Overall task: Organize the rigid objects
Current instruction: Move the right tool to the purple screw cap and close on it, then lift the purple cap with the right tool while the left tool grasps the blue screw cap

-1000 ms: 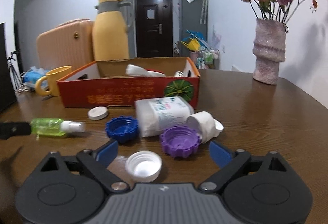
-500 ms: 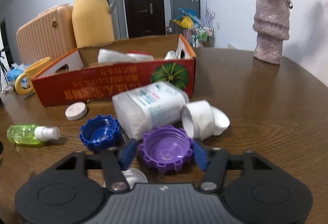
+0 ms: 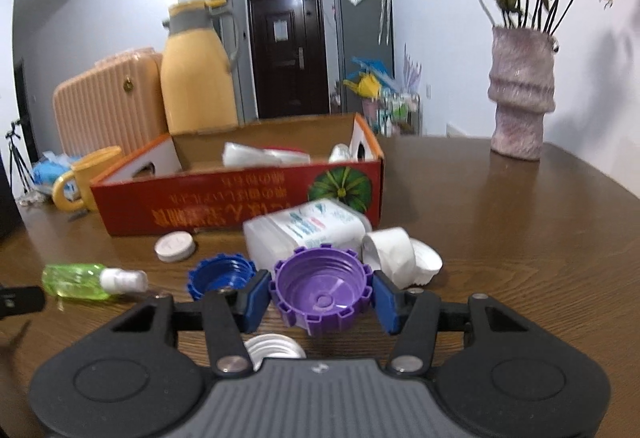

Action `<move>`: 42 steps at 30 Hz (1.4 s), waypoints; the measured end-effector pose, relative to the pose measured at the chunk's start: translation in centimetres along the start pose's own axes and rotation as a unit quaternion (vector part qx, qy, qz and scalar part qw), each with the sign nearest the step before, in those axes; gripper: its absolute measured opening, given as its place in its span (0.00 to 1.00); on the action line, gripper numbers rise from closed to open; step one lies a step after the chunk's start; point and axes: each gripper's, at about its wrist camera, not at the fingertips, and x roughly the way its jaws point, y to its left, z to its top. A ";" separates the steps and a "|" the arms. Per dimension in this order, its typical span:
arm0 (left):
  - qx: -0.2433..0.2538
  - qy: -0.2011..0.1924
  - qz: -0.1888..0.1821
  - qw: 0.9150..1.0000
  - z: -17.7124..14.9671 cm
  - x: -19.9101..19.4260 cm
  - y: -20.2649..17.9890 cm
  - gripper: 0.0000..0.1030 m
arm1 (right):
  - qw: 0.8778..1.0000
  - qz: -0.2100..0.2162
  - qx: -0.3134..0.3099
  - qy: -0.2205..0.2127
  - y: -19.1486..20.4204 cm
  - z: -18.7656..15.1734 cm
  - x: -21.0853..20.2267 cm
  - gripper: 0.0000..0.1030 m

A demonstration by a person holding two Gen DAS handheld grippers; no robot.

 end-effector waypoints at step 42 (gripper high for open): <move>0.141 0.023 -0.051 0.988 1.1 7.5 -15.6 0.88 | 0.995 -0.033 0.083 -0.053 -6.3 0.5 -2.8 0.52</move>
